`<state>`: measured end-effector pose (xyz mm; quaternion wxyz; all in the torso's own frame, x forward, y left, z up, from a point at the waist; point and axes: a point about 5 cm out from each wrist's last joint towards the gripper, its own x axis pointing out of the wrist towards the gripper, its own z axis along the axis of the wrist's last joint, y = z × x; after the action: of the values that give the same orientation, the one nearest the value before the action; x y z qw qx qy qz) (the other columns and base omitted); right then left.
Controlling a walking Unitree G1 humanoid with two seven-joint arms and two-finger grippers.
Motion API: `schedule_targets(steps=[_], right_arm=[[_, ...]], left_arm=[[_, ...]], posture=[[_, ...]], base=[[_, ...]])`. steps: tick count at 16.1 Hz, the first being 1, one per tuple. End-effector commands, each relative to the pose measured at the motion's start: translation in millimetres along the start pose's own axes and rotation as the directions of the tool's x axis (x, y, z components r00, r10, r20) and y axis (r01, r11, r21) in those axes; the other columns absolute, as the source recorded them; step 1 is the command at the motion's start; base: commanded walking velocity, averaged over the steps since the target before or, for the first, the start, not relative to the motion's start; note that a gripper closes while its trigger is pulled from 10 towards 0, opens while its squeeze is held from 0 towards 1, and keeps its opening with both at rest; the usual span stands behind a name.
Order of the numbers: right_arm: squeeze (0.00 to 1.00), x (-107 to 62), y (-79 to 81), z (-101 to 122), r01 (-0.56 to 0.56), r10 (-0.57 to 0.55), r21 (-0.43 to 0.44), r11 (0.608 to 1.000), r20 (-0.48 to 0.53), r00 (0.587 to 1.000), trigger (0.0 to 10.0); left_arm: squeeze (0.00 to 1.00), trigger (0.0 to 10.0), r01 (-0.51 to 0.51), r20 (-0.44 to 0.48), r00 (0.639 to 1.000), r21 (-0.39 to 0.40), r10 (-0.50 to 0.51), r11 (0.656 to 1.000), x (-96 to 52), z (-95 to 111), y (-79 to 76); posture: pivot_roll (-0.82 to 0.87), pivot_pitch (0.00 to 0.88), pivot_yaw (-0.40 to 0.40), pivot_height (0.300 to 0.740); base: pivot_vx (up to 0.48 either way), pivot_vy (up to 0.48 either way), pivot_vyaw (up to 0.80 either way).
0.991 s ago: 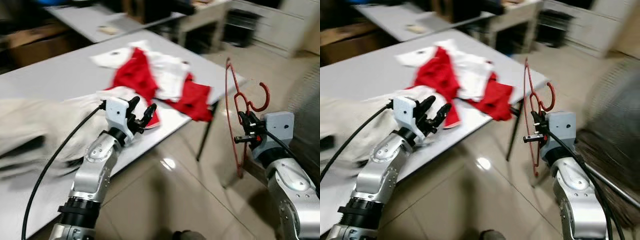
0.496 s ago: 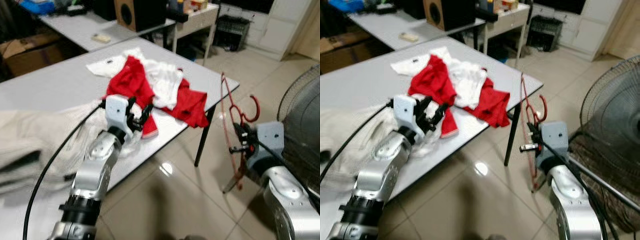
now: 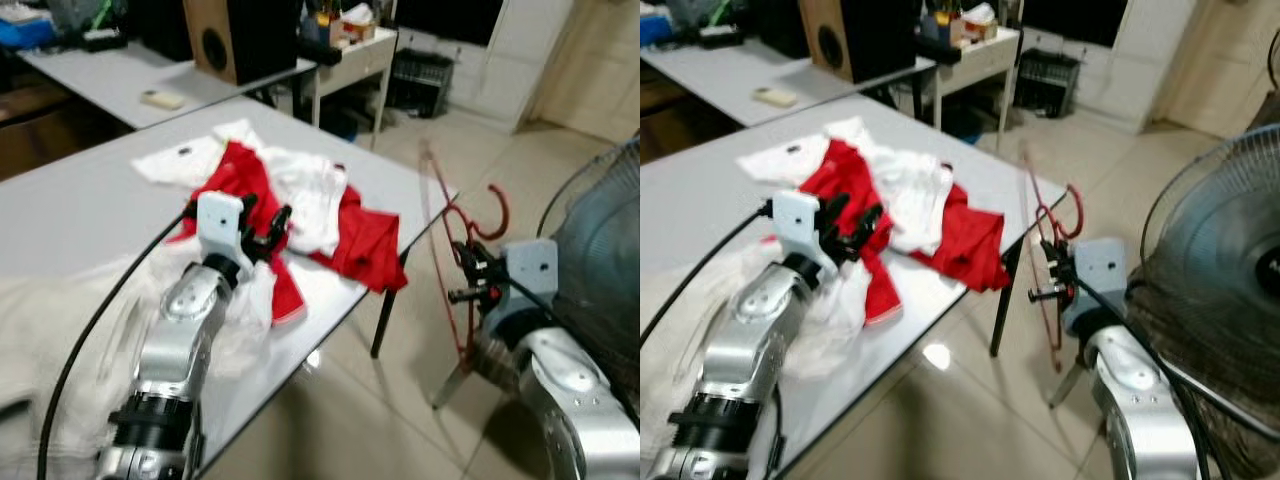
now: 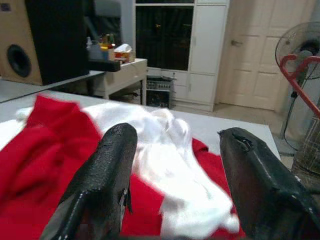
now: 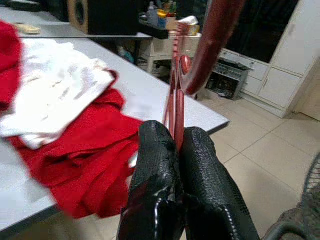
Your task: Hang hanger
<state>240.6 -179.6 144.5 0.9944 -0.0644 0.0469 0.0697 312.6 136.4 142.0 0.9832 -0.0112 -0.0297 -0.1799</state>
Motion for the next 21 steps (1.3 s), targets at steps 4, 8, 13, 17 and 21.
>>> schedule_targets(steps=[4, 8, 13, 17, 21], right_arm=[[0.0, 0.9, -4.5, 1, 0.01, -0.01, -0.01, 1.0, 0.008, 1.0, 10.0], [0.0, -2.6, -10.5, -10, 0.057, -0.058, -0.021, 0.998, -0.049, 0.997, 10.0], [0.0, -8.2, -15.7, -20, 0.093, -0.095, -0.025, 0.995, -0.09, 0.991, 10.0], [0.0, -9.3, -13.4, -23, 0.075, -0.077, -0.021, 0.997, -0.107, 0.991, 10.0], [0.0, -8.3, -9.2, -25, 0.047, -0.048, -0.016, 0.999, -0.119, 0.992, 10.0]], left_arm=[[0.0, 10.0, 0.024, -0.032, 0.999, 0.155, -0.02, 0.988, 9.5, 3, -2.0], [1.0, 10.0, -0.045, -0.078, 0.995, 0.226, 0.064, 0.973, 20.5, 7, 27.4], [0.0, 10.0, -0.153, -0.164, 0.963, 0.317, 0.213, 0.936, 19.9, -1, 53.6], [0.0, 10.0, -0.154, -0.24, 0.938, 0.351, 0.248, 0.924, 16.6, -12, 61.1], [0.0, 1.1, -0.201, -0.328, 0.893, 0.326, 0.309, 0.924, 11.2, -22, 75.3]], posture=[[-0.19, 0.0, 0.005, 0.74], [-0.2, 0.0, 0.029, 0.74], [-0.22, 0.0, 0.05, 0.74], [-0.22, 0.0, 0.048, 0.74], [-0.21, 0.0, 0.045, 0.74]], base=[[0.192, 0.0, 0.0], [0.0, 0.0, 0.0], [0.0, 0.0, 0.0], [0.0, 0.0, 0.0], [0.0, 0.0, 0.0]])
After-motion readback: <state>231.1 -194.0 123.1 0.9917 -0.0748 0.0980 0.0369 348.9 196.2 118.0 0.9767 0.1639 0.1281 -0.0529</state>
